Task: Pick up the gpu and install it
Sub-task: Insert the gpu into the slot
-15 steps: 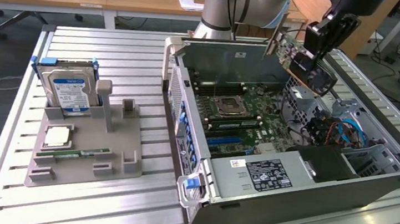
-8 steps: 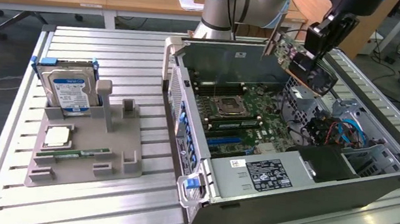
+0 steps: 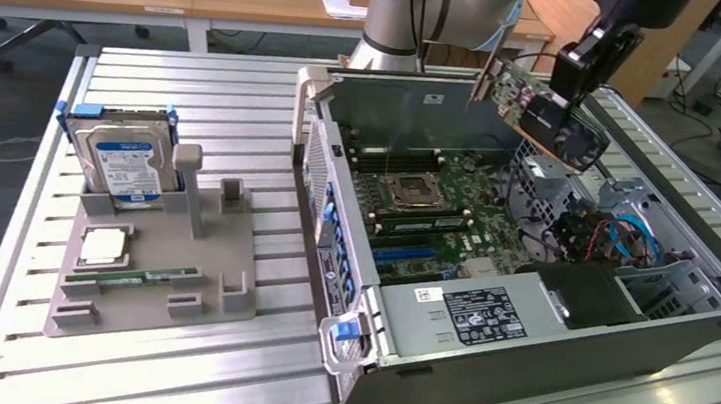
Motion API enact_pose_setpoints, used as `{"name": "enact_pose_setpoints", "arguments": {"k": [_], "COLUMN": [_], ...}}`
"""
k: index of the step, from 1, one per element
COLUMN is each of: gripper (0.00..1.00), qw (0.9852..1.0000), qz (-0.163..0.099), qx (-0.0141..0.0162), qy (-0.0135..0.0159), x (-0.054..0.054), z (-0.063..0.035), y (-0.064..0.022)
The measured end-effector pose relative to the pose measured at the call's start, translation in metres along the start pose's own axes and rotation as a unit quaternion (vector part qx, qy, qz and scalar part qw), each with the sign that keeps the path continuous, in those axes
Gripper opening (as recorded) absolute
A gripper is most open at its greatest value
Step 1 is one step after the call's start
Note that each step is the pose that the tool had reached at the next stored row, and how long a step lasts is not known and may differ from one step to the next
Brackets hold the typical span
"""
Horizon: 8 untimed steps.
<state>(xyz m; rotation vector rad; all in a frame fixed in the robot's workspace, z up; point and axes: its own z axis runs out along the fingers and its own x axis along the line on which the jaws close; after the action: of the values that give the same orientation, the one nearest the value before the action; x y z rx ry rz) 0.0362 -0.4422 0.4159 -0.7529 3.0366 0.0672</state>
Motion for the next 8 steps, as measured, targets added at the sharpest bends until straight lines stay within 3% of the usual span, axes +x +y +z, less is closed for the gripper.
{"name": "enact_pose_setpoints", "arguments": {"k": [8], "gripper": [0.27], "qw": [0.9995], "qz": [-0.03], "qx": [-0.0005], "qy": [0.0013], "x": [0.0004], "z": [0.0], "y": [0.0002]}}
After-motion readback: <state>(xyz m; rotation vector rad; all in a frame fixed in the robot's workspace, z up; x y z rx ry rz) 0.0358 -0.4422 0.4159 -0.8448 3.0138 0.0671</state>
